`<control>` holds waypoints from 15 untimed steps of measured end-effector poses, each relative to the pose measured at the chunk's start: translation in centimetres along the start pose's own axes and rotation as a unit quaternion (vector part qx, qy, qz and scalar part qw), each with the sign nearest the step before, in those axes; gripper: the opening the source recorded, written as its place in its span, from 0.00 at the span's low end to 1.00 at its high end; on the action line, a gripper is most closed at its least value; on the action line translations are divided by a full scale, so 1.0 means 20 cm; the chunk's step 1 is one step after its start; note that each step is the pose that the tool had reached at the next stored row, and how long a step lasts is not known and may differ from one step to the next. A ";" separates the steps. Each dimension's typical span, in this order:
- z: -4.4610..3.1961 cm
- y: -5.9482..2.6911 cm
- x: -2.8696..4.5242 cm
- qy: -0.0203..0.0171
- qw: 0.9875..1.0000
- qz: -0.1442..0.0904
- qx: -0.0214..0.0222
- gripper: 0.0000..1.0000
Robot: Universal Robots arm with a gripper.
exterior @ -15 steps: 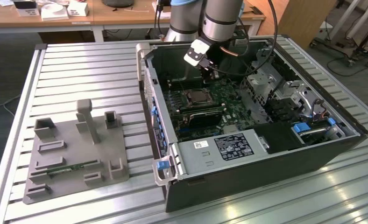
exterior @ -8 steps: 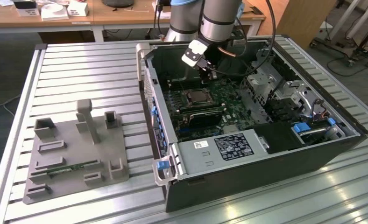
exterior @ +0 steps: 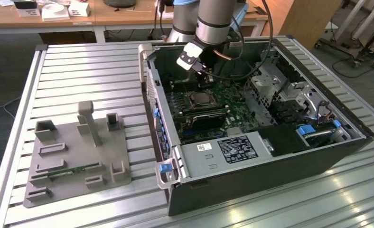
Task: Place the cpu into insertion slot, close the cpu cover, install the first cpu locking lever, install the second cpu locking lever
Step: 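Close the cpu cover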
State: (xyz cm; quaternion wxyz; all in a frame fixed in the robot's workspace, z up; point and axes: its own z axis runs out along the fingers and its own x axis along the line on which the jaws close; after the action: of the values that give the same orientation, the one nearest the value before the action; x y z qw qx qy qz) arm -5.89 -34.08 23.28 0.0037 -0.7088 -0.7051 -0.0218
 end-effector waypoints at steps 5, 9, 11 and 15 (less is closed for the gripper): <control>0.045 -0.030 -0.002 0.000 1.000 -0.008 0.000 0.11; 0.081 -0.054 -0.004 0.000 1.000 -0.015 0.001 0.11; 0.099 -0.061 -0.004 0.000 1.000 -0.018 0.001 0.11; 0.135 -0.066 -0.006 0.001 1.000 -0.022 0.001 0.11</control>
State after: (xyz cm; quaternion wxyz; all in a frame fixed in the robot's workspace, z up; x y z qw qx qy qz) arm -7.13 -34.08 20.55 0.0042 -0.6934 -0.7202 -0.0218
